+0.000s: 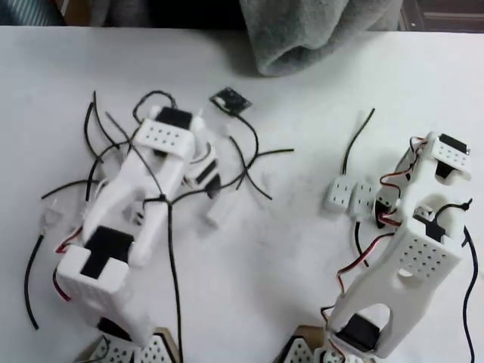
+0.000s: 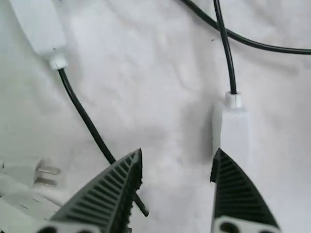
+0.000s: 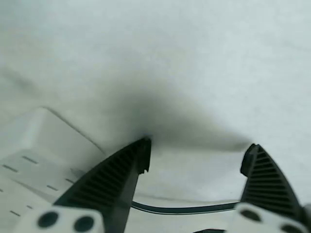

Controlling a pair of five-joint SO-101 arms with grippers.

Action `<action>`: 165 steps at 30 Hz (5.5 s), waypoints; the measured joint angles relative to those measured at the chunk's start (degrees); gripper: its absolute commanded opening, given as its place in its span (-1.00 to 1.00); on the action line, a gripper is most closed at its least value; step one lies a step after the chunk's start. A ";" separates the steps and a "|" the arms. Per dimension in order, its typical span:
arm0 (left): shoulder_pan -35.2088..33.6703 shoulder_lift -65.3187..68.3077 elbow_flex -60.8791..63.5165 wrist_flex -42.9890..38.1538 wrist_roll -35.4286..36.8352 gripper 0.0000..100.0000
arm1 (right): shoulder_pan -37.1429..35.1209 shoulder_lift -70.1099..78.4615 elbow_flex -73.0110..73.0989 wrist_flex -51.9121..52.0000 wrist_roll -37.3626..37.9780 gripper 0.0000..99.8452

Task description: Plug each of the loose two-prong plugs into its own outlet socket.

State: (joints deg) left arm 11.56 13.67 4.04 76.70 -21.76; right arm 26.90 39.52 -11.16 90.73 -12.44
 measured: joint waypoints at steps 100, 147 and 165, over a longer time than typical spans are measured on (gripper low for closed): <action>-57.14 -2.73 14.42 -16.18 -39.47 -0.51 | 0.00 0.00 0.00 0.00 0.00 -0.37; -52.31 -2.81 19.16 -20.40 -24.53 -0.51 | 0.00 0.00 0.00 0.00 0.00 -0.37; -52.13 -2.81 19.78 -20.13 -25.32 -0.51 | -0.09 0.00 0.00 0.00 0.00 -0.37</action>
State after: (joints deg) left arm -40.57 10.86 23.82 56.57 -47.08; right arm 26.81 39.52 -11.16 90.73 -12.44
